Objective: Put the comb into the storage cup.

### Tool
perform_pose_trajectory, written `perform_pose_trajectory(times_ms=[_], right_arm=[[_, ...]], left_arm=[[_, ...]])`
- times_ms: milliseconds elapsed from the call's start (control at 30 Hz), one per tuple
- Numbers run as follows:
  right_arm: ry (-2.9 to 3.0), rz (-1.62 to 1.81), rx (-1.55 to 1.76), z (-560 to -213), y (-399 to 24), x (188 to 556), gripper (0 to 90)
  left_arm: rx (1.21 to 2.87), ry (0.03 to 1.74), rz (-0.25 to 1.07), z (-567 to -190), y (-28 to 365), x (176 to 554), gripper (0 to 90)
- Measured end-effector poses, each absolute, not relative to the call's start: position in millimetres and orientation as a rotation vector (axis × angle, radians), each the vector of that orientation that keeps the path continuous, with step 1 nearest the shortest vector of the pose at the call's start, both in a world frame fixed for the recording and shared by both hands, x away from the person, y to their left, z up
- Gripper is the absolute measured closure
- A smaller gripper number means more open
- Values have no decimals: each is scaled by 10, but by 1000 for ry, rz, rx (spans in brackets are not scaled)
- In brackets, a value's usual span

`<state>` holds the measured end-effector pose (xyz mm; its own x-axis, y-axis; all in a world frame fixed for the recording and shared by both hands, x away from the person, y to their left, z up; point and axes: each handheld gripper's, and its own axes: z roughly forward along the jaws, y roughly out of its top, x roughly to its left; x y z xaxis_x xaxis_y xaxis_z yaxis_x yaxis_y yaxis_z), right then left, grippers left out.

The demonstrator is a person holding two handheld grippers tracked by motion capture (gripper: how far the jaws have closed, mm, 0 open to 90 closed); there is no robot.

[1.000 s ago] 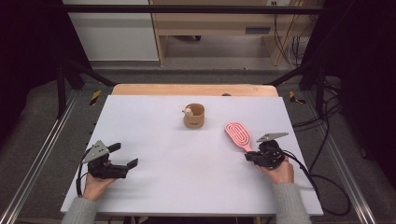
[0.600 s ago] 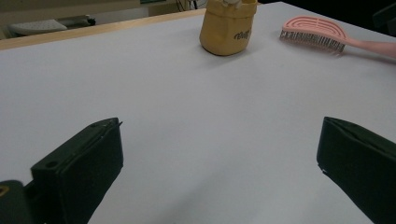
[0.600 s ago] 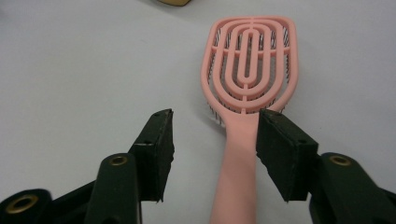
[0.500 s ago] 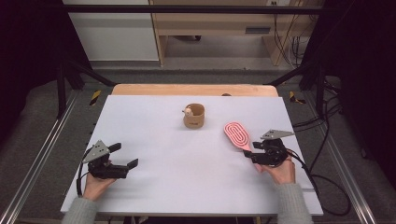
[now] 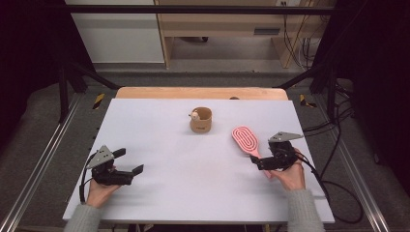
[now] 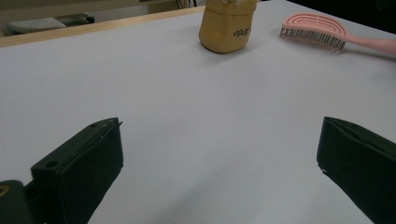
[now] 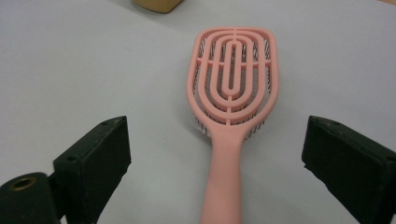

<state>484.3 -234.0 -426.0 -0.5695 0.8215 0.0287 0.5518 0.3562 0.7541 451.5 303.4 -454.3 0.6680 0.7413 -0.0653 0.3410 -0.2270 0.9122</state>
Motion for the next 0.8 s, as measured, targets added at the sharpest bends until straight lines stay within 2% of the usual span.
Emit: perform_pose_trajectory(times_ms=[267, 800], right_arm=[[2303, 1056, 1237, -4240, -2327, 4887, 9], [2301, 1041, 1247, -4289, -2291, 4982, 17]], left_arm=[[1823, 862, 473, -4546, 3036, 4518, 1], [1825, 857, 469, -4546, 3034, 4517, 1]])
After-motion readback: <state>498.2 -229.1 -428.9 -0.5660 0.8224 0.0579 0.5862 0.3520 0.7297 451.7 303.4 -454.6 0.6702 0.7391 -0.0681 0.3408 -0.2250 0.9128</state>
